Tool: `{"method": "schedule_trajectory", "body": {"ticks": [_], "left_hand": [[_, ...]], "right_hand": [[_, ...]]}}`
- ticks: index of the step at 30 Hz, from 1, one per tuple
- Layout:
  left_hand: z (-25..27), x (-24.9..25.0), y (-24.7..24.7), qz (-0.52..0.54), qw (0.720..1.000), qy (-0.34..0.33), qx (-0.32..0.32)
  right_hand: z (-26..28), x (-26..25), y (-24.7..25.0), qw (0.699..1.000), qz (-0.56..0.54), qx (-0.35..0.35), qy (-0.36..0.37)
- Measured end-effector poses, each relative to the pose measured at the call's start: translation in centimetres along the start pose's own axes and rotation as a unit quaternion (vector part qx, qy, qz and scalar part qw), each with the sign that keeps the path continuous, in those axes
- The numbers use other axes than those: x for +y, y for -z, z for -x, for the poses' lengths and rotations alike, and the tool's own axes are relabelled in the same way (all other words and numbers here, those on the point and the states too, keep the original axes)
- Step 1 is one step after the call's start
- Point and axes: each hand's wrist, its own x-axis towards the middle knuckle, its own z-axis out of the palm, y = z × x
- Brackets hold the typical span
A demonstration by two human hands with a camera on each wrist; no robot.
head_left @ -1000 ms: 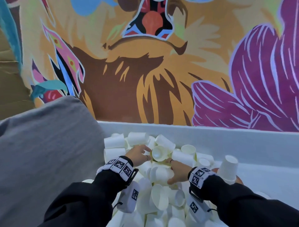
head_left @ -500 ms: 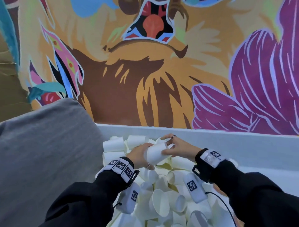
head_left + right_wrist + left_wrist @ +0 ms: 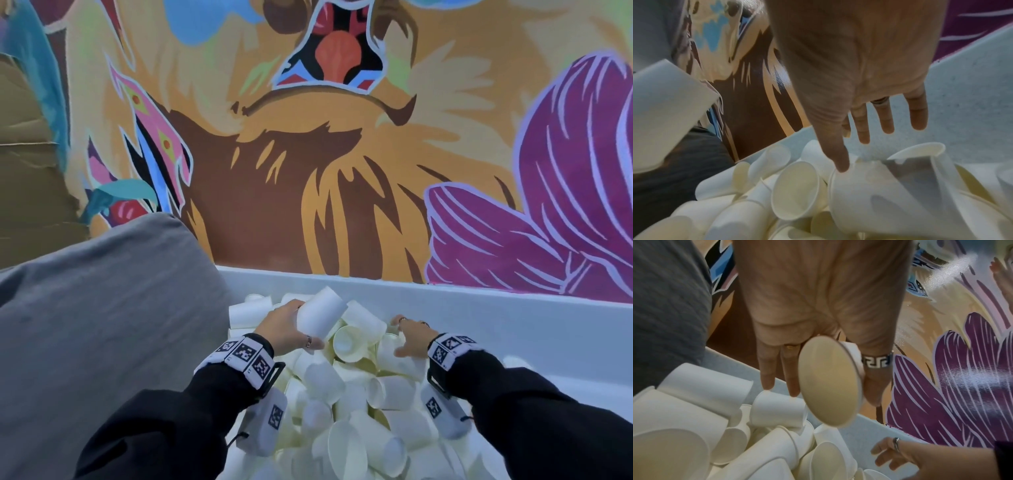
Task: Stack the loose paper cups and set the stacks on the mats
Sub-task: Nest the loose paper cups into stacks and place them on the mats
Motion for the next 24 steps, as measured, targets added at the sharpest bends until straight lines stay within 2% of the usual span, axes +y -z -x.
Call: {"method": "schedule_trajectory", "body": {"ticks": [3, 8, 11, 14, 18, 21, 24], "left_hand": [[-0.2, -0.5, 0.0, 0.012, 1.0, 0.011, 0.011], [-0.2, -0.9, -0.1, 0.017, 1.0, 0.016, 0.02], [-0.1, -0.9, -0.2, 0.002, 1.0, 0.015, 0.022], [-0.1, -1.1, -0.2, 0.013, 0.999, 0.016, 0.029], [-0.2, -1.4, -0.1, 0.029, 0.999, 0.019, 0.04], [-0.2, -1.4, -0.2, 0.045, 0.998, 0.015, 0.05], [-0.2, -1.2, -0.2, 0.048, 0.997, 0.006, 0.053]], "right_hand": [[-0.8, -0.3, -0.9, 0.999, 0.036, -0.029, -0.007], [-2.1, -0.7, -2.8, 0.999, 0.015, -0.018, -0.032], [-2.2, -1.2, -3.0, 0.998, 0.042, -0.04, -0.025], [-1.8, -1.9, -2.4, 0.999, 0.042, -0.021, -0.004], [-1.1, -2.3, -0.3, 0.995, -0.084, 0.038, 0.04], [-0.5, -3.0, 2.6, 0.968, -0.212, 0.094, 0.097], [0.5, -4.1, 5.4, 0.934, -0.281, 0.147, 0.162]]}}
